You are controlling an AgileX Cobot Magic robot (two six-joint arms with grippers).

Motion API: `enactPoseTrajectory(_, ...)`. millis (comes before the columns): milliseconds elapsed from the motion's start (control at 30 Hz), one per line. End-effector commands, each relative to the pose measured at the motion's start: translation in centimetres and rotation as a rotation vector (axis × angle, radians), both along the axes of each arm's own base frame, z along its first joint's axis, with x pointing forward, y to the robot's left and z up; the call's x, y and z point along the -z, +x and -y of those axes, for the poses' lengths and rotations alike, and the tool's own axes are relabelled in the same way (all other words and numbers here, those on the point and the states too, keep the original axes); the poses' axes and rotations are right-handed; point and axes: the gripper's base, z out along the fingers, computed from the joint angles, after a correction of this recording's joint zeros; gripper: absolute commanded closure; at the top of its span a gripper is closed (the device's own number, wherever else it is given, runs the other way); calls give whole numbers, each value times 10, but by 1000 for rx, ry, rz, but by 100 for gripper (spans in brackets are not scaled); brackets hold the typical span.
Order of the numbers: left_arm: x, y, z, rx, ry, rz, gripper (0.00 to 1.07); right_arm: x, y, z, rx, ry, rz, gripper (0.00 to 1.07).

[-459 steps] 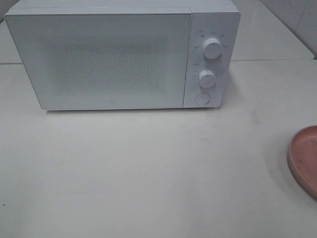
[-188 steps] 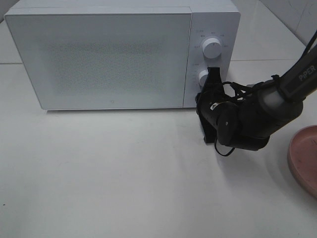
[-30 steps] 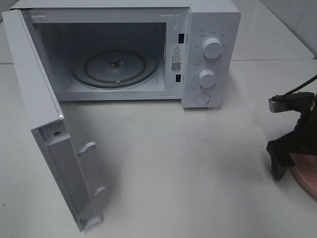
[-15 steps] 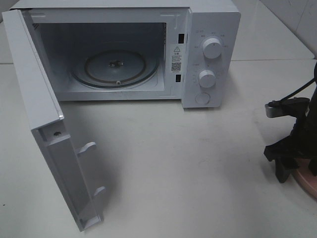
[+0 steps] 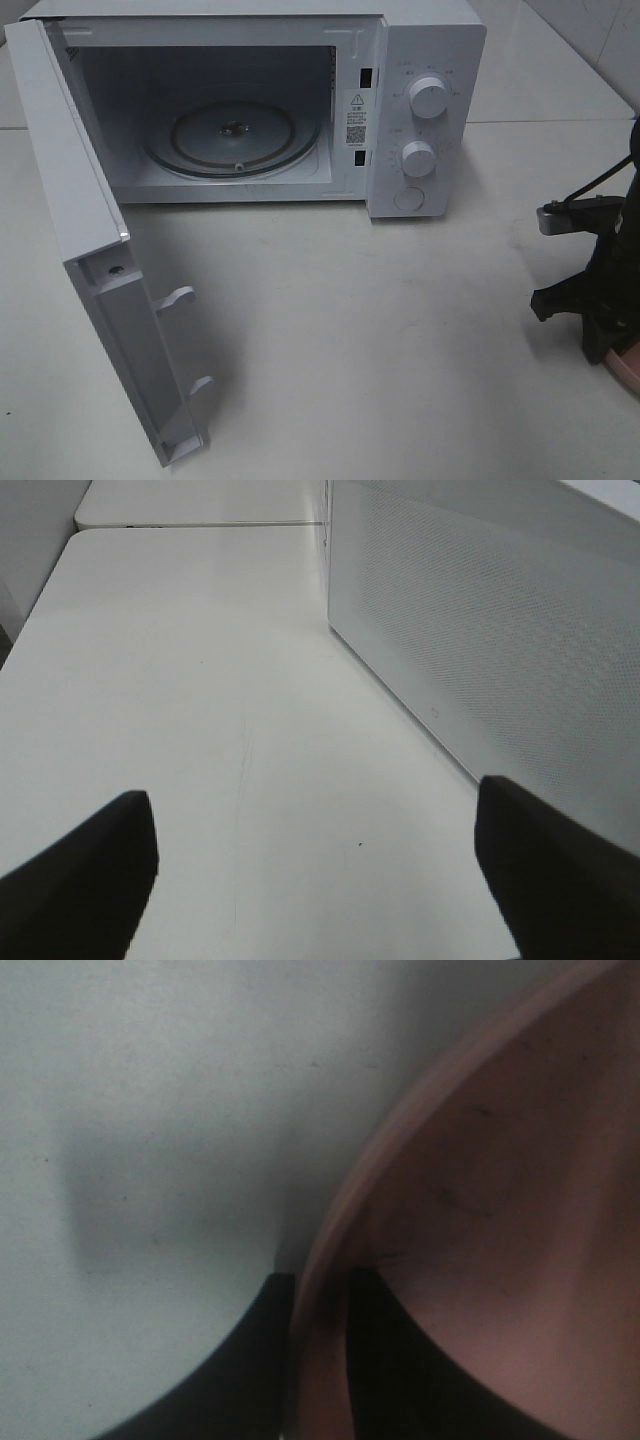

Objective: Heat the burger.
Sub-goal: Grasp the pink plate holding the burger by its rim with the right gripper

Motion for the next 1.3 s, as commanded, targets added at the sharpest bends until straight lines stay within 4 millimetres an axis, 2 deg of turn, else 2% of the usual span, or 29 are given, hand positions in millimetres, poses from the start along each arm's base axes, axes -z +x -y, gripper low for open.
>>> enactPoseTrajectory(33,0,-3,0,-2,-1,31,25,9,-4,2,-11,-10,-47,107)
enactPoseTrajectory(333,0,-3,0,-2,-1,31,25,7,-8,0,16,-32,-80,107)
enactPoseTrajectory(833,0,-3,0,-2,-1,31,25,1,-14,-24,-89,-314,-82,107)
enactPoseTrajectory(1067,0,-3,0,-2,-1,31,25,-2,-17,-34,-137,-387,-77,107)
enactPoseTrajectory(1233,0,-3,0,-2,-1,31,25,-16,-18,-41,-167,-421,-22,107)
enactPoseTrajectory(1300,0,-3,0,-2,-1,31,25,-29,-21,-42,-184,-453,-2,107)
